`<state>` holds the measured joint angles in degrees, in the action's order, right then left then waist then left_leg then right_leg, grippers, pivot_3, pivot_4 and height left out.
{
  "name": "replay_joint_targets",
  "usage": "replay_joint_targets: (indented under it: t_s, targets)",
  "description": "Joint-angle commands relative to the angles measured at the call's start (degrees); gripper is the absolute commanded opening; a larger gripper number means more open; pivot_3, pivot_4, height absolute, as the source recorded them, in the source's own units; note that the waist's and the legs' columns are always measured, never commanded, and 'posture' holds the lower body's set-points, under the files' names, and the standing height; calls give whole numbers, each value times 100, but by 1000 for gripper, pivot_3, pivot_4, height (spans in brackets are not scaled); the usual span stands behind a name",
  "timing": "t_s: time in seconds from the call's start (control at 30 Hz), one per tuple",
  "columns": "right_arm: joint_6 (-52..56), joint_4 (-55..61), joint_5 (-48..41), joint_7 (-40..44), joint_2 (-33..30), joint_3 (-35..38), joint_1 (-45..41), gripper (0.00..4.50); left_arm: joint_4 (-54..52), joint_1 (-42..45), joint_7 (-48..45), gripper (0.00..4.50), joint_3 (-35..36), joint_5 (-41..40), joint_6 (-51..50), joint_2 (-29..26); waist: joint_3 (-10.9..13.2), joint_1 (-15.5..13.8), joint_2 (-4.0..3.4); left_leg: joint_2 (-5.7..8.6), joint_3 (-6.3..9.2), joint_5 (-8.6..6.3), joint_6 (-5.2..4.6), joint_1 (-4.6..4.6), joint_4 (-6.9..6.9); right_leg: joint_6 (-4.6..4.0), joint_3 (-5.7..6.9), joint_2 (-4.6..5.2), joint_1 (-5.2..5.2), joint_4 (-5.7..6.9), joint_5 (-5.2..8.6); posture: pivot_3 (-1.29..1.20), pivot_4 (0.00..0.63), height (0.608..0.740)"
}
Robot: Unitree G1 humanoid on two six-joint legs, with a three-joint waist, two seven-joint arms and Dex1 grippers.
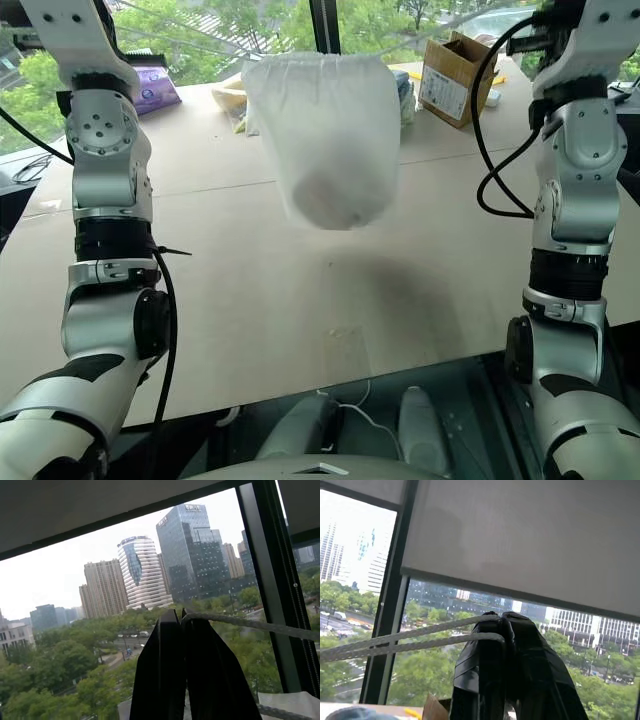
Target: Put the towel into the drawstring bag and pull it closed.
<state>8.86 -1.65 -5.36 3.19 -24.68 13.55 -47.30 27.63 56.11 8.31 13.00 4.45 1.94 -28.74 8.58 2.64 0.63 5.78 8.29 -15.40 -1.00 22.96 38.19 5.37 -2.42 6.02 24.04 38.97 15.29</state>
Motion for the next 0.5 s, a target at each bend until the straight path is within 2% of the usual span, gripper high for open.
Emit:
replay_joint_targets:
  t_s: [0.03,0.2,0.5]
  targets:
    - [127,-171,223,-568,-258,583,226,0,112,-317,469,48,472,-44,-236,-207,0,-1,0,0,0,0,0,0,-1,0,-1,0,0,0,0,0,150,740]
    - [261,-525,229,-1274,-300,1032,717,0,211,-892,1327,48,1113,-364,-917,-248,0,16,1,-1,1,0,0,2,0,0,-2,0,4,1,0,0,150,740]
    - [543,-872,-40,-2250,-307,1461,951,0,-175,-1388,1890,48,1190,-305,-1203,-377,0,9,1,-1,-1,0,0,1,5,0,-4,-1,0,4,0,0,150,740]
